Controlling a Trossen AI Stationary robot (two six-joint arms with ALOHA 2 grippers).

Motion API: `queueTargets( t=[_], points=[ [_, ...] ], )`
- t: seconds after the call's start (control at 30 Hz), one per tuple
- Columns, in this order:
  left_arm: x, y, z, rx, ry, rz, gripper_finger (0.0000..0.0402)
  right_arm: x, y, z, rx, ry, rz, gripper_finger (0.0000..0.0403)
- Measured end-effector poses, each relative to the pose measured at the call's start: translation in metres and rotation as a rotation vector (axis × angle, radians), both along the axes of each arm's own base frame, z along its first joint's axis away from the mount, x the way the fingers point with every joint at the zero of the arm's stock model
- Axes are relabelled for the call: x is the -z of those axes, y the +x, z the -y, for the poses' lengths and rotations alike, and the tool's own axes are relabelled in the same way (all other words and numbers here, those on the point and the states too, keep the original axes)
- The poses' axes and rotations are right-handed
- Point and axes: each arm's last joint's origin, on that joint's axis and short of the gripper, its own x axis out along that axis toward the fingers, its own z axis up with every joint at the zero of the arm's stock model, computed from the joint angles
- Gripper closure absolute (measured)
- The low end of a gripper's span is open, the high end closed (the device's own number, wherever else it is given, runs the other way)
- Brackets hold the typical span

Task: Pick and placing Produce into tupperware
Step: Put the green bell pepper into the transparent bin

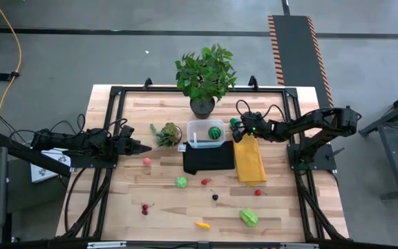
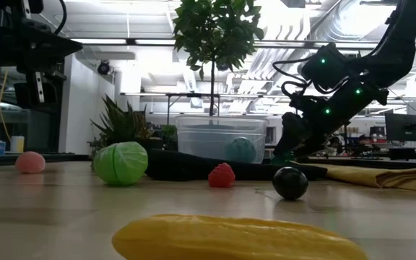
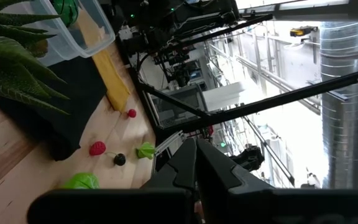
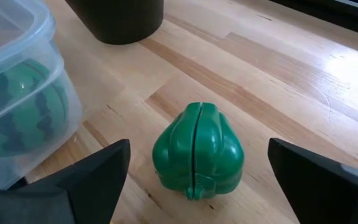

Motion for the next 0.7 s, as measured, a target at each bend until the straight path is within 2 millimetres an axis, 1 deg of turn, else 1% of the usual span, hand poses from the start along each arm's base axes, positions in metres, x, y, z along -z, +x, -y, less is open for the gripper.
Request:
queueTargets(
  t=[0.33,0.5,0.7],
  points=[
    [0.0,0.0,0.0,0.0,0.0,0.0,0.0401,0.0004,0.0002,0.0,0.0,0.0,0.0,0.0034],
    [0.0,0.0,0.0,0.0,0.0,0.0,0.0401,0.0074,0.0013,0.0,-0.007,0.021,-0.016,0.0034],
    [0.0,0.0,0.0,-0.001,0.0,0.0,0.0401,0.0073,0.0031,0.0007,-0.002,0.022,0.009,0.0034]
  ],
)
